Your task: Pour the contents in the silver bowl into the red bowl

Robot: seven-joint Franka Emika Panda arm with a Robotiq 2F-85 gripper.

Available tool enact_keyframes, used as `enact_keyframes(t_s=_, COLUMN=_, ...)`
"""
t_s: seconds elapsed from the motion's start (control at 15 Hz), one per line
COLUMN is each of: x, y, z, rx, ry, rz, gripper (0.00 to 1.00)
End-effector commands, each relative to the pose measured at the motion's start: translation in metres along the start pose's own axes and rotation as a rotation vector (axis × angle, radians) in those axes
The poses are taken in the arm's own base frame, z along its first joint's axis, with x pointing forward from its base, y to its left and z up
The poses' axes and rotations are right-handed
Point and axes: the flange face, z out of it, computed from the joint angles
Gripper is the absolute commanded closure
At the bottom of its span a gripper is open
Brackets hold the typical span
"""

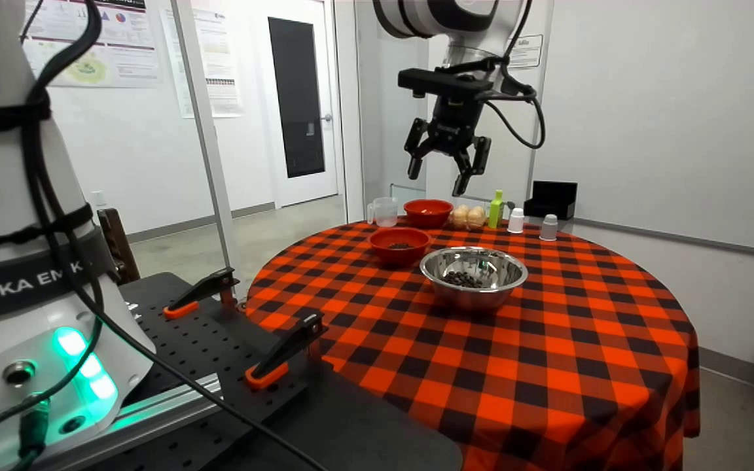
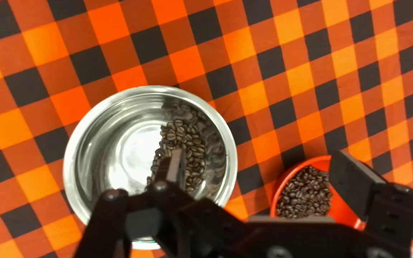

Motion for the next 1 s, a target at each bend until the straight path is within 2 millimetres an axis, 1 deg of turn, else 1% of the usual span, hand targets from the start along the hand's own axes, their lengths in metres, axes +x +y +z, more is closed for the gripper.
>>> enact_keyframes(t_s=0.0, x=-0.06, y=-0.049, z=-0.017, rx=-0.026, ry=0.074, rz=-0.076, gripper=0.0)
enact_keyframes(t_s=0.2, x=-0.097, y=-0.096, z=-0.028, rx=-0.076, ry=0.045, rz=-0.162, gripper=0.0)
enact_keyframes(t_s=0.27, x=-0.063, y=-0.072, z=-0.018, rx=-0.044, ry=0.031, rz=-0.118, gripper=0.0)
enact_keyframes(t_s=0.33, x=-0.074, y=-0.086, z=-0.022, rx=-0.053, ry=0.035, rz=-0.142, gripper=0.0)
enact_keyframes(t_s=0.4, x=-0.083, y=-0.095, z=-0.025, rx=-0.059, ry=0.04, rz=-0.155, gripper=0.0)
enact_keyframes(t_s=0.47, x=-0.089, y=-0.099, z=-0.027, rx=-0.062, ry=0.045, rz=-0.162, gripper=0.0)
enact_keyframes(t_s=0.6, x=-0.094, y=-0.098, z=-0.028, rx=-0.064, ry=0.047, rz=-0.16, gripper=0.0)
enact_keyframes(t_s=0.93, x=-0.094, y=-0.097, z=-0.027, rx=-0.063, ry=0.044, rz=-0.158, gripper=0.0)
